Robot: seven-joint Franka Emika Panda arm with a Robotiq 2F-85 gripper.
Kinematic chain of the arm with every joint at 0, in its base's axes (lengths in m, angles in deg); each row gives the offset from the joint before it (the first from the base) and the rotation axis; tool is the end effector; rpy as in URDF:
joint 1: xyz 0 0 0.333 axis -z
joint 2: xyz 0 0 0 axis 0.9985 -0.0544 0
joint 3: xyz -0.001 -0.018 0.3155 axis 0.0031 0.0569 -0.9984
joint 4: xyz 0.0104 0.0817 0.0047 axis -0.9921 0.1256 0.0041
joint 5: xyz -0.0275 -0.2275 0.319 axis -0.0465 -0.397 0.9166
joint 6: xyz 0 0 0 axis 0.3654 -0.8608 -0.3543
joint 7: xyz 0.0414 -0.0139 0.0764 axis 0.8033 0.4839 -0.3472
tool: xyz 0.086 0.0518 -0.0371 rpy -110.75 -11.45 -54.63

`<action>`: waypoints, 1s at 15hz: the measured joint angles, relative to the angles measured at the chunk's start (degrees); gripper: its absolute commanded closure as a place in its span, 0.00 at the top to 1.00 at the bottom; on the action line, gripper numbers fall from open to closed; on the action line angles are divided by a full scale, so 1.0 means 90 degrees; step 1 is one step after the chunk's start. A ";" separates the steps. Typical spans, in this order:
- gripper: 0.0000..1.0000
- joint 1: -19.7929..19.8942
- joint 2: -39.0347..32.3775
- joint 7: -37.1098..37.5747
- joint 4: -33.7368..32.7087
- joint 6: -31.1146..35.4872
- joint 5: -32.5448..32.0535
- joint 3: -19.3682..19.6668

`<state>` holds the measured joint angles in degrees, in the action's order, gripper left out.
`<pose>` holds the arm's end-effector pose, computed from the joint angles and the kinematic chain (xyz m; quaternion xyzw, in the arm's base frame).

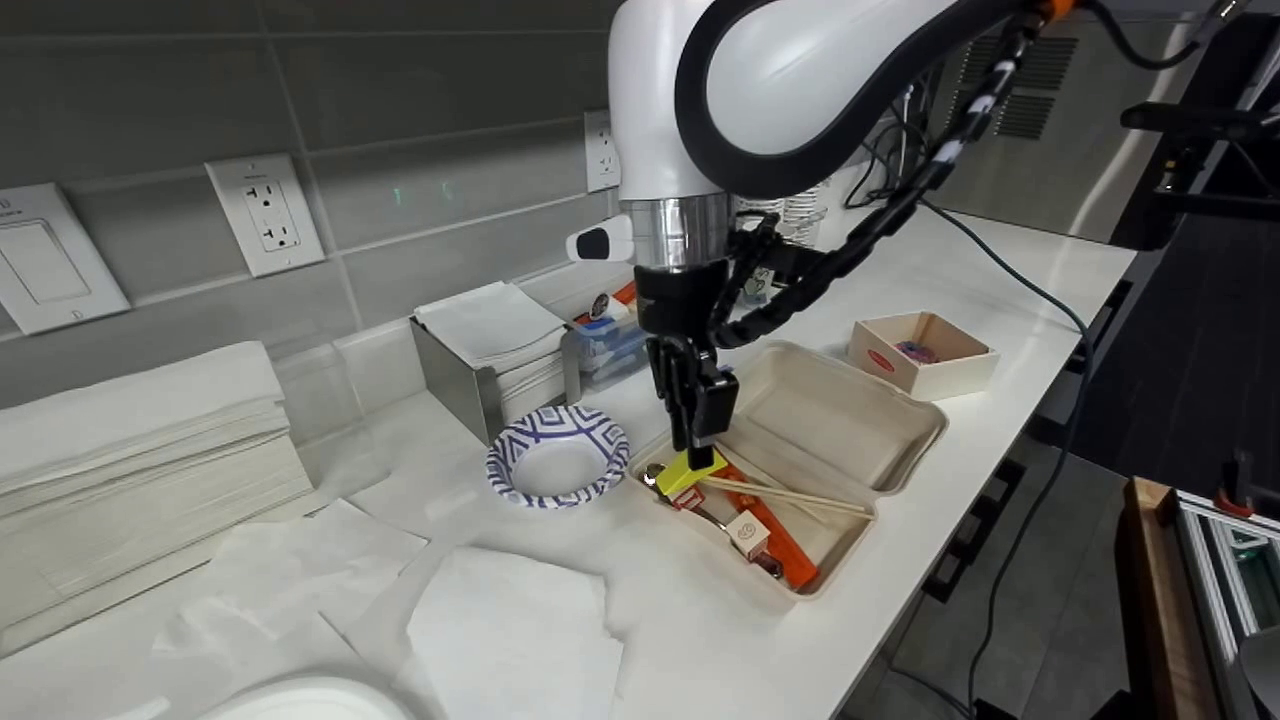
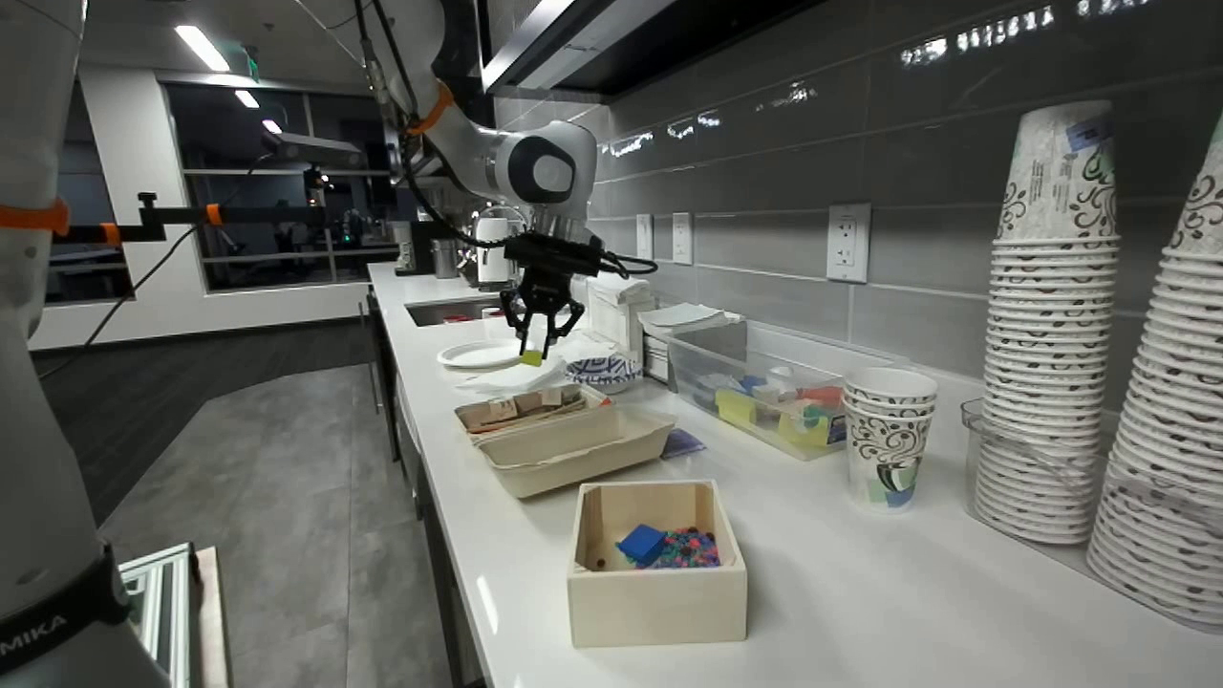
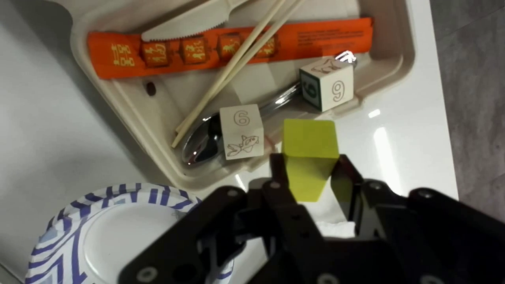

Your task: Put the yellow item in the pack

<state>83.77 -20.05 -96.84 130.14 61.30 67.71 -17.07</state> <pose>0.5756 0.1657 0.3348 -0.8864 -0.4509 0.0530 0.0897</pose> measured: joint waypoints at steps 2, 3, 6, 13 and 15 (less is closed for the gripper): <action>0.08 -0.0027 0.0000 0.0060 -0.0035 -0.0001 -0.0137 0.0078; 0.08 -0.0032 -0.0001 0.0098 -0.0024 -0.0005 -0.0225 0.0123; 0.08 -0.0021 0.0007 0.0193 0.0114 -0.0016 -0.0348 0.0259; 0.08 0.0007 0.0060 0.0653 0.0623 -0.0008 -0.0258 0.0367; 0.08 0.0008 0.0070 0.0933 0.0734 -0.0007 -0.0150 0.0370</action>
<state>83.85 -19.42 -88.44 136.75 61.23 66.36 -13.74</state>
